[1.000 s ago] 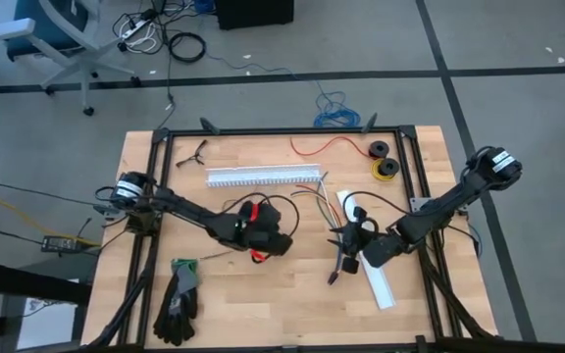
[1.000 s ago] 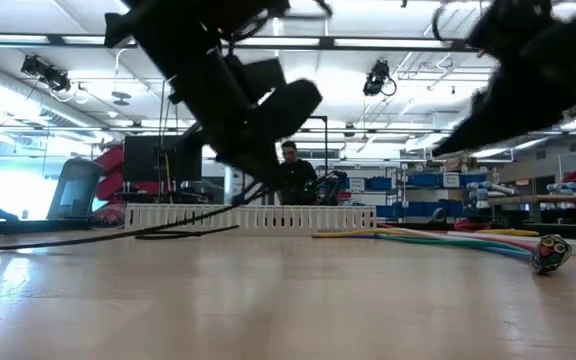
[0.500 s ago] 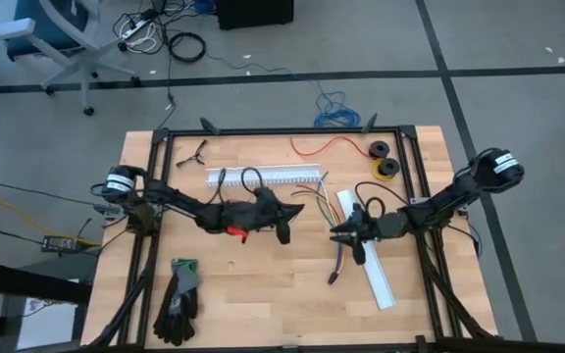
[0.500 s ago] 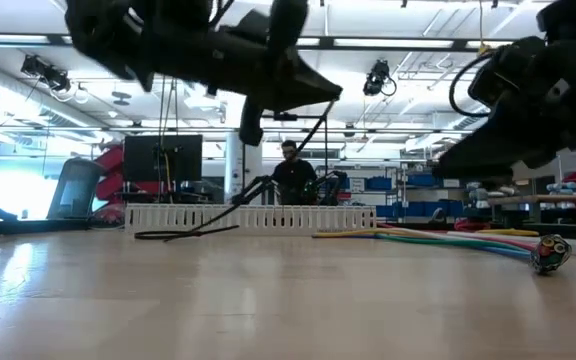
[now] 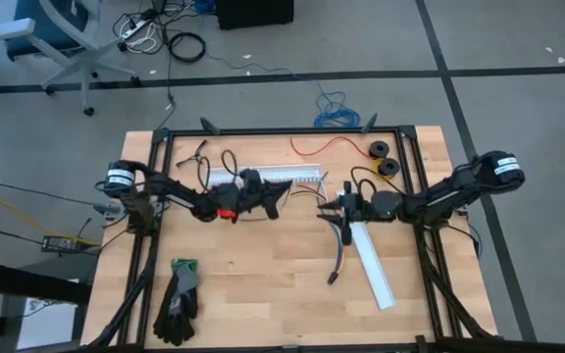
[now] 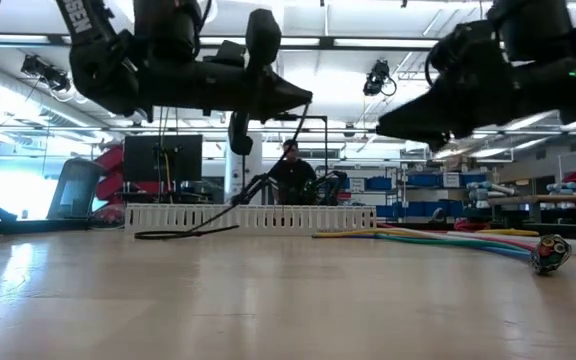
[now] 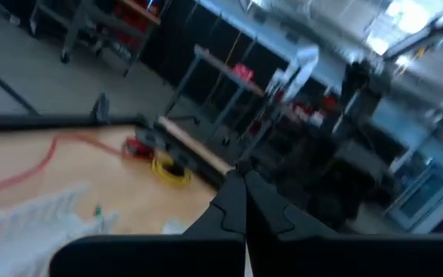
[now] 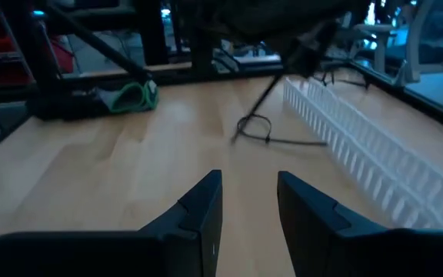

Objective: Ziptie cables
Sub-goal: Wrap the cable wires with black zip tie

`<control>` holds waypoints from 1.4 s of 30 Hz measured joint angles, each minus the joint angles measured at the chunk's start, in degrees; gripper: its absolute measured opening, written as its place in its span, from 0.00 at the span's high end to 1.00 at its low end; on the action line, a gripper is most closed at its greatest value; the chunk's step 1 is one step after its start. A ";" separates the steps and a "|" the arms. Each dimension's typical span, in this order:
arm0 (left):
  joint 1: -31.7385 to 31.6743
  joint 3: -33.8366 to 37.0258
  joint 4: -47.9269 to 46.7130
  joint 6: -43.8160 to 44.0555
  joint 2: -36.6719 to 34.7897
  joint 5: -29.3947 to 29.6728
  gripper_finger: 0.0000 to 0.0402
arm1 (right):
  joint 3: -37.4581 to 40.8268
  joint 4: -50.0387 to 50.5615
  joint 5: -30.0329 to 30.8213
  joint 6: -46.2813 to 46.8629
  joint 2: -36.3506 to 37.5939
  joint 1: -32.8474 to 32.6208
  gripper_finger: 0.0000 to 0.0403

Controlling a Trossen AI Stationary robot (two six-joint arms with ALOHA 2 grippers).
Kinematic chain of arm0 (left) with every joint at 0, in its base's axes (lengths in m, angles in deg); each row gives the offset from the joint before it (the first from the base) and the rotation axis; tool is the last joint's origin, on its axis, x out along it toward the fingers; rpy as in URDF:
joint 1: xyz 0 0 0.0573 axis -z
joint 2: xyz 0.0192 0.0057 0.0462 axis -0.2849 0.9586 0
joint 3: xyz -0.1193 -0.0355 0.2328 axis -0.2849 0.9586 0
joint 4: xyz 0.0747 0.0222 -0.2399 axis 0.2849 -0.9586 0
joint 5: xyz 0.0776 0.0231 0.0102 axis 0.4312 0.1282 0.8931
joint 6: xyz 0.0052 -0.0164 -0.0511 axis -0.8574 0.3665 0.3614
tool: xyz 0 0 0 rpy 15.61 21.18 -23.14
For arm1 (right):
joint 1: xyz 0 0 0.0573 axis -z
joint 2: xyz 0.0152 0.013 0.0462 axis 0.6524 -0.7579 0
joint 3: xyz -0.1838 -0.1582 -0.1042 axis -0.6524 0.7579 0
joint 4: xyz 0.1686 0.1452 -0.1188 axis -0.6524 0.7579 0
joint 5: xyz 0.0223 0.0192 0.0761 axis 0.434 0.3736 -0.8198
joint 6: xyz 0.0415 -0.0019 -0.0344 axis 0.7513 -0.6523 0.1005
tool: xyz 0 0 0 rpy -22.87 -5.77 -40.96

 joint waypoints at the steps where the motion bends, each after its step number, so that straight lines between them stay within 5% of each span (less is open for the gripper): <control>1: -1.09 0.02 1.06 0.44 0.01 -0.02 1.00 | -0.42 0.04 -1.51 -0.27 -0.02 1.27 0.72; 14: -5.45 0.09 19.04 6.34 -0.01 -2.19 1.00 | -1.11 -4.28 -13.78 6.74 -0.04 10.37 0.72; 19: -5.34 0.09 18.63 5.73 -0.01 -1.98 1.00 | -2.22 -9.88 -13.93 8.21 -0.04 10.37 0.72; 23: -5.33 0.09 14.73 2.05 0.01 0.35 1.00 | -6.43 -3.35 -13.67 7.39 -0.04 10.10 0.72; 27: -5.28 0.02 9.91 -0.38 0.01 3.11 1.00 | -12.90 11.23 -9.41 3.56 -0.04 8.65 0.72; 32: -4.84 0.00 7.21 -6.29 0.01 7.34 1.00 | -20.16 25.19 2.76 -2.25 -0.04 6.04 0.72; 37: -2.63 -1.35 6.13 -15.17 0.01 11.41 1.00 | -22.60 28.48 14.45 -4.91 -0.37 4.90 0.72; 42: -1.25 -4.30 5.34 -23.86 0.01 12.51 1.00 | -24.90 25.88 15.83 -4.92 -6.11 4.92 0.72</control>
